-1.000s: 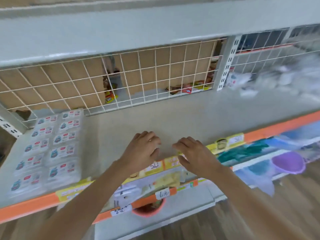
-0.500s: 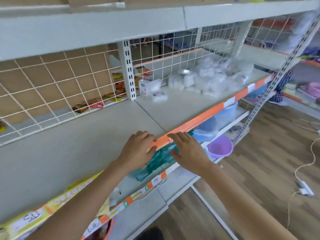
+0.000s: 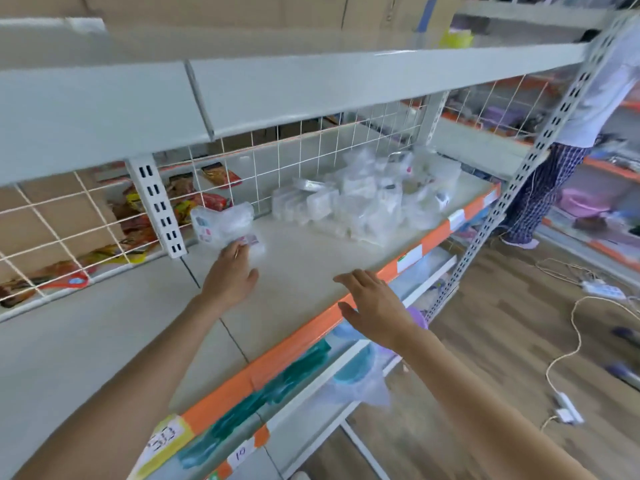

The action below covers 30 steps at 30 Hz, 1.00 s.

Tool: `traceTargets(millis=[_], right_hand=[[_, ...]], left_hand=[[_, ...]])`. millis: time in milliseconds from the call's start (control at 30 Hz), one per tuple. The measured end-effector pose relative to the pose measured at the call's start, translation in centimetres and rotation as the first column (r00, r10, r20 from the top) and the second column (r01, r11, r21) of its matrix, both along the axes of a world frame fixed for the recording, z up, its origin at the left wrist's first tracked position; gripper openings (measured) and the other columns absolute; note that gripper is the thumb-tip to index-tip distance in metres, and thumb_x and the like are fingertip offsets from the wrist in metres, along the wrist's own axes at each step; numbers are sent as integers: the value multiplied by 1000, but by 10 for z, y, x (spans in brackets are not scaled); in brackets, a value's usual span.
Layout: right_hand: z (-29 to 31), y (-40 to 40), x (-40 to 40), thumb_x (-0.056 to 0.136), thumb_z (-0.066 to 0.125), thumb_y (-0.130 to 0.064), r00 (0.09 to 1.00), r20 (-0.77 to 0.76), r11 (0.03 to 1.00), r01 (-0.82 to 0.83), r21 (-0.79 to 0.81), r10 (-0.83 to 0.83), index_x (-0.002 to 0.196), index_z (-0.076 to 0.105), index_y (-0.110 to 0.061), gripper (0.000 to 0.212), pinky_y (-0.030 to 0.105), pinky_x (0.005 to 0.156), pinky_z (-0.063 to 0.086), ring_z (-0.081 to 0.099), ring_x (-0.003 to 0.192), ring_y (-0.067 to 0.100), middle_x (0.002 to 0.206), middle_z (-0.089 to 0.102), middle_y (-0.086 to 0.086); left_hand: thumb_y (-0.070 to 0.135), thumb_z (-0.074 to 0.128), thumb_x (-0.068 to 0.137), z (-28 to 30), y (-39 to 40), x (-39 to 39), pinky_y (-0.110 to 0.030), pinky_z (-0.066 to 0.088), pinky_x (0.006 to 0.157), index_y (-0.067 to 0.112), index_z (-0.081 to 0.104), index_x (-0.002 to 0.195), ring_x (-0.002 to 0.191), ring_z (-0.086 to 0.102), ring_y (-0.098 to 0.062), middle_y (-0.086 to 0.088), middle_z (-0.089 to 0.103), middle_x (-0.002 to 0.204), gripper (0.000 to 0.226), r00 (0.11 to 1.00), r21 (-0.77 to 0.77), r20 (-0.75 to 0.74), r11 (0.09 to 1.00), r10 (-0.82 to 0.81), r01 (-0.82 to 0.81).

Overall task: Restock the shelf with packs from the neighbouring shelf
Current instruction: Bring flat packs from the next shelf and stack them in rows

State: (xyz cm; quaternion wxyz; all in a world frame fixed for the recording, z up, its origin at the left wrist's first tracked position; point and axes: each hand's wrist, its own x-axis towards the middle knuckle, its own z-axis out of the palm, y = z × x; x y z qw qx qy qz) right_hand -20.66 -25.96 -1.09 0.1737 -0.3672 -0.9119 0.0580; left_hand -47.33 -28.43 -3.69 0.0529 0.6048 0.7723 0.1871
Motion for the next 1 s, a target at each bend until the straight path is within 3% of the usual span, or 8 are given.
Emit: traceTargets(millis=[167, 333, 467, 633, 700, 833, 933, 1000], right_hand=[[-5, 51, -1, 87, 57, -19, 999, 7, 998, 38, -57, -37, 127, 50, -8, 42, 36, 89, 40, 46, 114, 29, 121, 54, 10], [-2, 105, 4, 82, 65, -16, 997, -34, 998, 62, -25, -63, 117, 57, -4, 38, 44, 83, 45, 48, 106, 35, 114, 53, 15], [5, 149, 8, 75, 73, -20, 985, -43, 984, 171, 53, -169, 112, 59, -4, 43, 46, 83, 40, 46, 107, 39, 115, 49, 18], [-2, 187, 15, 84, 62, -36, 962, 96, 963, 261, -62, -255, 140, 25, -11, 72, 40, 98, 29, 33, 120, 33, 134, 34, 15], [-5, 192, 20, 84, 62, -28, 973, 45, 967, 231, -108, -227, 142, 19, -5, 76, 40, 98, 29, 35, 117, 34, 130, 37, 19], [-8, 178, 32, 72, 66, -18, 954, -266, 990, 143, -9, -140, 135, 33, 5, 75, 45, 88, 36, 40, 105, 36, 117, 46, 24], [-9, 150, 28, 68, 53, -29, 912, -390, 990, -95, 104, 128, 130, 36, 2, 71, 39, 83, 38, 40, 99, 30, 111, 48, 20], [-11, 132, 16, 67, 49, -30, 852, -414, 945, -320, 73, 320, 129, 33, -4, 69, 32, 88, 38, 42, 100, 28, 114, 42, 14]], left_hand=[[21, 52, 89, -15, 32, -6, -39, 23, 110, 6, 23, 142, 140, 16, -28, -16, 18, 151, 62, 994, -94, -92, 994, 55, -63], [13, 65, 75, -24, 39, 27, -40, 38, 95, 12, 52, 123, 117, 44, -29, -6, 50, 127, 50, 984, 57, -172, 996, -52, 63], [22, 69, 73, -16, 43, 71, -38, 41, 81, 18, 56, 111, 105, 41, -26, -4, 50, 115, 40, 981, 97, -194, 994, -23, 43], [27, 60, 82, -20, 48, 103, -36, 36, 96, 19, 47, 127, 117, 34, -27, -6, 37, 126, 48, 991, 50, -132, 998, 35, -29], [28, 58, 85, -24, 46, 106, -36, 32, 101, 23, 42, 132, 122, 32, -25, -4, 34, 130, 50, 994, 20, -55, 995, 95, -94], [28, 65, 80, -26, 34, 108, -40, 39, 97, 20, 44, 132, 110, 44, -27, -5, 47, 122, 56, 988, 100, 21, 983, 152, -153], [28, 71, 76, -20, 13, 122, -32, 37, 91, 15, 44, 132, 104, 42, -25, -6, 48, 115, 63, 961, 200, 71, 940, 267, -276], [28, 74, 73, -15, -5, 129, -29, 36, 89, 13, 45, 130, 102, 39, -20, -5, 46, 114, 65, 925, 238, 102, 894, 366, -380]])
